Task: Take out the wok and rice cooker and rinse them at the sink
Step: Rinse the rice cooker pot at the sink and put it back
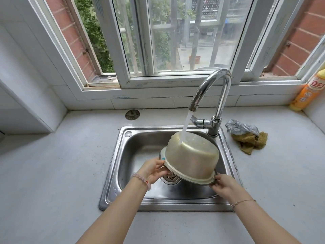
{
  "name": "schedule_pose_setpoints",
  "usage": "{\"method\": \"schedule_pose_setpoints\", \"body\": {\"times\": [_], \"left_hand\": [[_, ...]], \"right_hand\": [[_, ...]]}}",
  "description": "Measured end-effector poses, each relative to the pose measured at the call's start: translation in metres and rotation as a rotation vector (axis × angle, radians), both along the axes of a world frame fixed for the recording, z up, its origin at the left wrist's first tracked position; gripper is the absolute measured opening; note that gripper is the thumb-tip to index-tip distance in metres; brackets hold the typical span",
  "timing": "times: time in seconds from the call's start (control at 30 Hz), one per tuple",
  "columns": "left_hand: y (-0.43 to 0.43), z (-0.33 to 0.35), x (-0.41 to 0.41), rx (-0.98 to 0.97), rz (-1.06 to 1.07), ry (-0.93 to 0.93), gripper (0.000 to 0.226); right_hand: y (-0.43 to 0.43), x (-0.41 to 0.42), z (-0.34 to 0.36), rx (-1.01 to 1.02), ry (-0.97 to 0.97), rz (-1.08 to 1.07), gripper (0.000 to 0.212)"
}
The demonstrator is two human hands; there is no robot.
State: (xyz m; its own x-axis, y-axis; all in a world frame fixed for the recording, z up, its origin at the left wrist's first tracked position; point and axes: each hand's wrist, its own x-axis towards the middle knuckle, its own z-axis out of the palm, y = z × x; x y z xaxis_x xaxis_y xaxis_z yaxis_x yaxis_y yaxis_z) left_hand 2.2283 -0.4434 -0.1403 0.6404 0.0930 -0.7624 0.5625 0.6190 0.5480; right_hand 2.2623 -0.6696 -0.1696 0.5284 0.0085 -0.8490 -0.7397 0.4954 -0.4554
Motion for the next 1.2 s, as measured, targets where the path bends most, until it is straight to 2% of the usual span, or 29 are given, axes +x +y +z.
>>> {"method": "schedule_pose_setpoints", "body": {"times": [0.07, 0.2, 0.5, 0.73, 0.93, 1.2], "left_hand": [[-0.001, -0.001, -0.003, -0.008, -0.017, 0.004, 0.023], [-0.001, -0.009, -0.011, -0.052, -0.017, 0.055, 0.024], [0.005, -0.022, -0.03, -0.211, 0.091, 0.181, 0.02], [0.007, -0.029, -0.038, -0.26, 0.194, 0.249, 0.022], [0.008, -0.04, -0.035, -0.158, 0.165, 0.278, 0.022], [0.024, -0.047, -0.033, -0.154, 0.135, 0.289, 0.015]], "right_hand": [[0.0, -0.002, 0.003, -0.042, -0.048, 0.018, 0.045], [-0.003, 0.001, 0.005, -0.109, -0.092, 0.044, 0.045], [0.007, -0.001, 0.024, -0.086, -0.162, 0.09, 0.042], [0.024, 0.004, 0.035, 0.0, -0.238, 0.105, 0.055], [0.044, 0.011, 0.043, 0.055, -0.319, 0.09, 0.042], [0.052, 0.016, 0.048, 0.058, -0.295, 0.062, 0.051]]}}
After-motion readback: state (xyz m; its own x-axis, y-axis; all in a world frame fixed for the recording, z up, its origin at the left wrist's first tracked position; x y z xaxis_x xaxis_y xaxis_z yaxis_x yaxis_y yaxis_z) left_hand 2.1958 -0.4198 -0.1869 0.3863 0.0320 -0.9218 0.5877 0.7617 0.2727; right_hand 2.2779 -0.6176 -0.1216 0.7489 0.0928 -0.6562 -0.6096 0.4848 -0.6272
